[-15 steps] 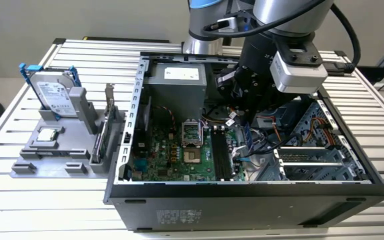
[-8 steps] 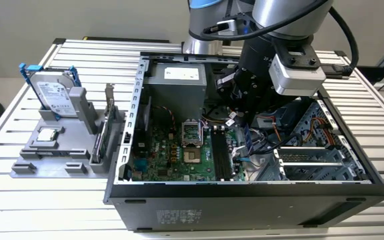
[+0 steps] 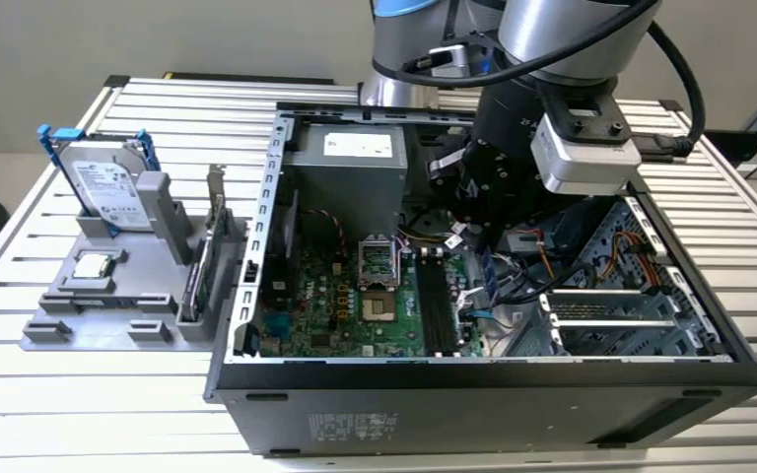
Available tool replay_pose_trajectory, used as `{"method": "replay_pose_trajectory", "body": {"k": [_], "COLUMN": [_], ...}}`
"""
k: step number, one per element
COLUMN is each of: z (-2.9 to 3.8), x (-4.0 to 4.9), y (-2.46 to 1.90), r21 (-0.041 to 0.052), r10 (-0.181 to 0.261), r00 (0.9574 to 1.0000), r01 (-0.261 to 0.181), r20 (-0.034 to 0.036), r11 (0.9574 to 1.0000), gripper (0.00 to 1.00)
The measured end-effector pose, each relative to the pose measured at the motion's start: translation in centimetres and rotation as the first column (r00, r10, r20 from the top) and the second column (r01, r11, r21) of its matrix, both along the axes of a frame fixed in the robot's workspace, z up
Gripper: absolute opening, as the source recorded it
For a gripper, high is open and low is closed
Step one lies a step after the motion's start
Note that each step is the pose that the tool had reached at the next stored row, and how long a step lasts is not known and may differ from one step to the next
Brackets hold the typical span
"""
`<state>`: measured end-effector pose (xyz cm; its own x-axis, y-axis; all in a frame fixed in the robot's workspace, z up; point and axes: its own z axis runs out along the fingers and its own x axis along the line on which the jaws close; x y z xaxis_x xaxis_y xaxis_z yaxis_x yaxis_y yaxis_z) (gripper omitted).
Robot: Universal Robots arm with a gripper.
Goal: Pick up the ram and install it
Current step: 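Insert the ram into the slot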
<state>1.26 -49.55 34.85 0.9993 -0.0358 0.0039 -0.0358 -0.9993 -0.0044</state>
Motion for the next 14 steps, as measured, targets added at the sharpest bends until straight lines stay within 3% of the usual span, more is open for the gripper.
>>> {"method": "replay_pose_trajectory", "body": {"k": [5, 14], "z": [-0.28, -0.68], "x": [0.20, 0.42], "y": [0.10, 0.68], "r21": [0.0001, -0.0005], "r10": [0.000, 0.000], "r00": [1.0000, 1.0000], "r01": [0.000, 0.000], "r20": [0.0000, 0.0000], "r11": [1.0000, 1.0000], "gripper": [0.00, 0.00]}}
